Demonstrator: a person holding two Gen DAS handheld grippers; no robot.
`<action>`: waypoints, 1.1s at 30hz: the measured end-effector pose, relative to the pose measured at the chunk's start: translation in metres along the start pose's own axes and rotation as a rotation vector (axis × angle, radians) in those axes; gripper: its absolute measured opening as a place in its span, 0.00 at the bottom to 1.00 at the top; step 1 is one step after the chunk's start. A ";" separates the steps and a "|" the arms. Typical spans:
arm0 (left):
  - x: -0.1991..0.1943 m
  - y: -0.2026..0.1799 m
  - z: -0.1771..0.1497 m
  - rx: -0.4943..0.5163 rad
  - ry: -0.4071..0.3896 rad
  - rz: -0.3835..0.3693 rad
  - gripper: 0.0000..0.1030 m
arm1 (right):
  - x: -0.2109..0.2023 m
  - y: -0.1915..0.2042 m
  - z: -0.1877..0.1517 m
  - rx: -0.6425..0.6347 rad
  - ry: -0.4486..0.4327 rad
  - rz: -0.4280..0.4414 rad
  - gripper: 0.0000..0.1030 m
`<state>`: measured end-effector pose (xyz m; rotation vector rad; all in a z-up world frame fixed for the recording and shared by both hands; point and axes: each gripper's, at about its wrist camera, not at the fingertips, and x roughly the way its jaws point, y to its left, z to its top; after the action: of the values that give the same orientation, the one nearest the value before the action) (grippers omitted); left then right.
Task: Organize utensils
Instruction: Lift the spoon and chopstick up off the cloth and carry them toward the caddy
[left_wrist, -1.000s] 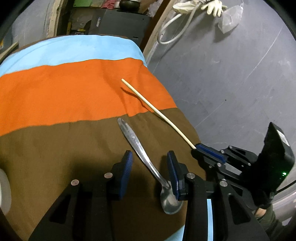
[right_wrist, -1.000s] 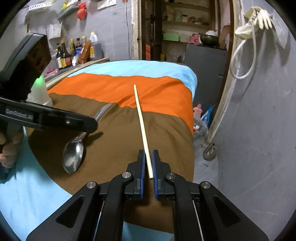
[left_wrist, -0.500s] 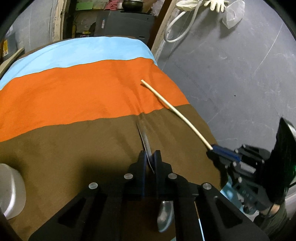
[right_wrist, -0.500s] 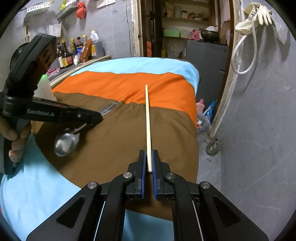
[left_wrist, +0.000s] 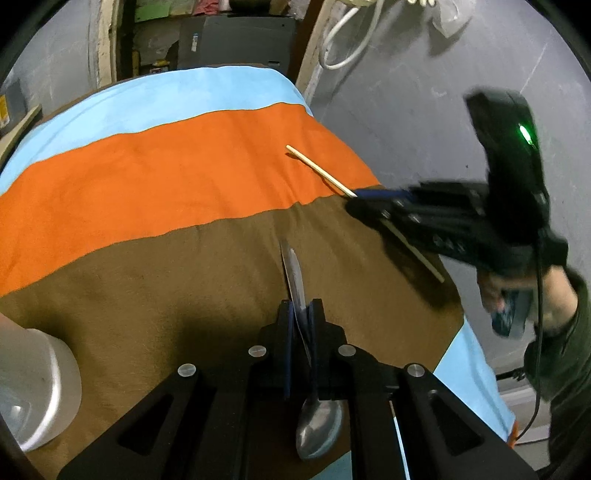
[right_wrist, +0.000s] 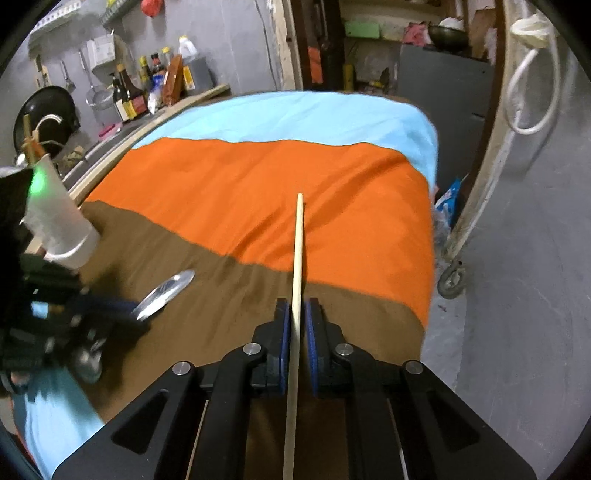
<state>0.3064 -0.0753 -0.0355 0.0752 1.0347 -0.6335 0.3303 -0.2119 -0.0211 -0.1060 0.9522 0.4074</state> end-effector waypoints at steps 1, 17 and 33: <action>0.001 -0.002 0.000 0.014 0.006 0.010 0.07 | 0.003 0.000 0.004 -0.014 0.009 0.000 0.08; 0.012 -0.017 -0.001 0.105 -0.004 0.066 0.05 | 0.016 0.009 0.020 -0.034 0.028 -0.033 0.04; -0.069 -0.013 -0.034 0.001 -0.385 -0.102 0.00 | -0.064 0.024 -0.008 0.084 -0.375 0.081 0.03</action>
<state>0.2488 -0.0424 0.0064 -0.0967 0.6683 -0.7087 0.2829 -0.2107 0.0280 0.0841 0.6032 0.4433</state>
